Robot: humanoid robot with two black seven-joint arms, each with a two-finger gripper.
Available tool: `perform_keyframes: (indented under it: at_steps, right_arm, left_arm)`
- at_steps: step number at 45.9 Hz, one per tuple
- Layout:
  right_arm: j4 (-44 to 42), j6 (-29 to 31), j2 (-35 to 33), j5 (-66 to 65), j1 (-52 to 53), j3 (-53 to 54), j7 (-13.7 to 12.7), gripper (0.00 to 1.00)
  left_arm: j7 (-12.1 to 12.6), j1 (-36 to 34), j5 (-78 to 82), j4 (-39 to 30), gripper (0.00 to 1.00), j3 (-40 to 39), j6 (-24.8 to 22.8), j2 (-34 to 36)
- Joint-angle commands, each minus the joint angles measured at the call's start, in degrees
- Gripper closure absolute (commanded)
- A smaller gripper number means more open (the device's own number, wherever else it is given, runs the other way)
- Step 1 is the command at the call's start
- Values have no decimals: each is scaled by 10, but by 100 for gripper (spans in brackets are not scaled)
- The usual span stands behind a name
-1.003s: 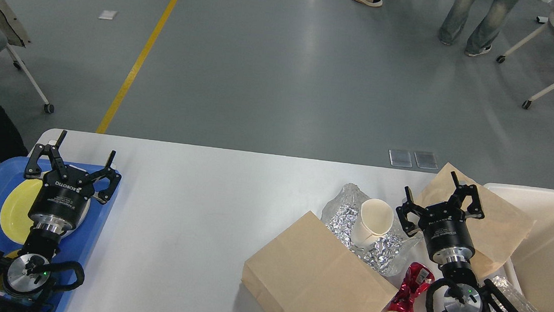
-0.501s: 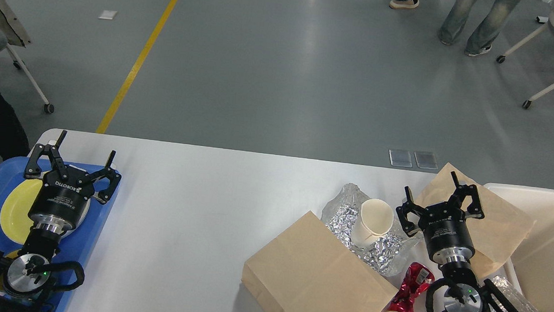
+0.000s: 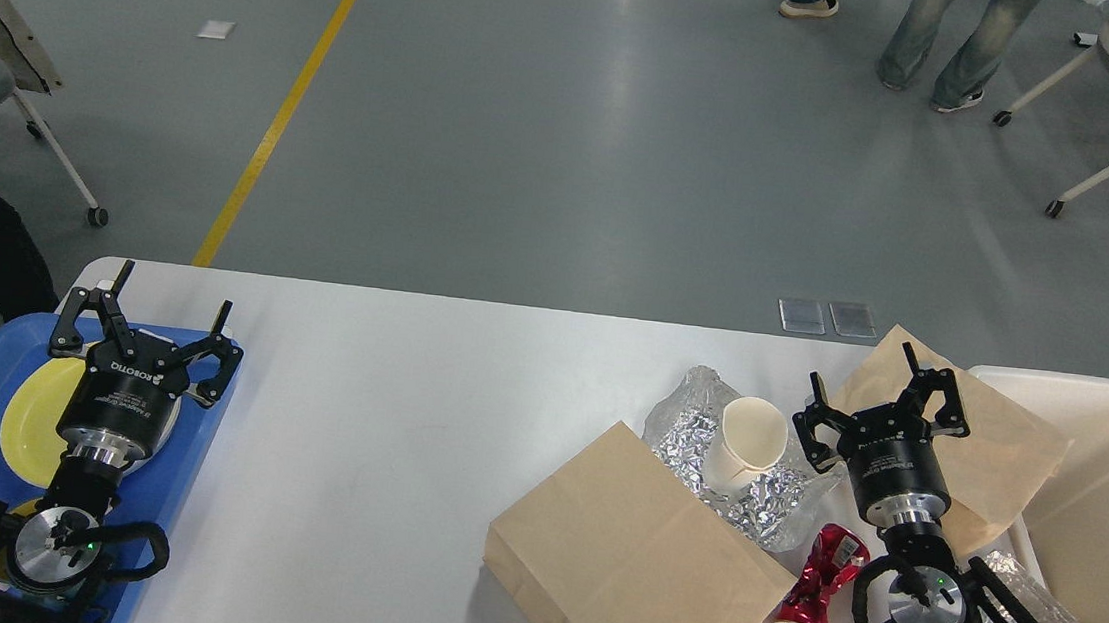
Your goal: Tidy desktop
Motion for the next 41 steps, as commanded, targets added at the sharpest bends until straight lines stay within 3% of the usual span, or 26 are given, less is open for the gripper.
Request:
perform_keyframes:
  at_steps: [1, 18, 41]
  right_arm:
    - [0, 0, 0, 0, 0, 0, 1, 0]
    - [10, 0, -2, 0, 1, 2, 2, 0]
    - [11, 2, -63, 0, -4, 37, 2, 0]
  left_arm:
    - [0, 0, 0, 0, 4, -1, 0, 0]
    - [0, 0, 0, 0, 4, -1, 0, 0]
    - [0, 0, 0, 0, 4, 0, -1, 1]
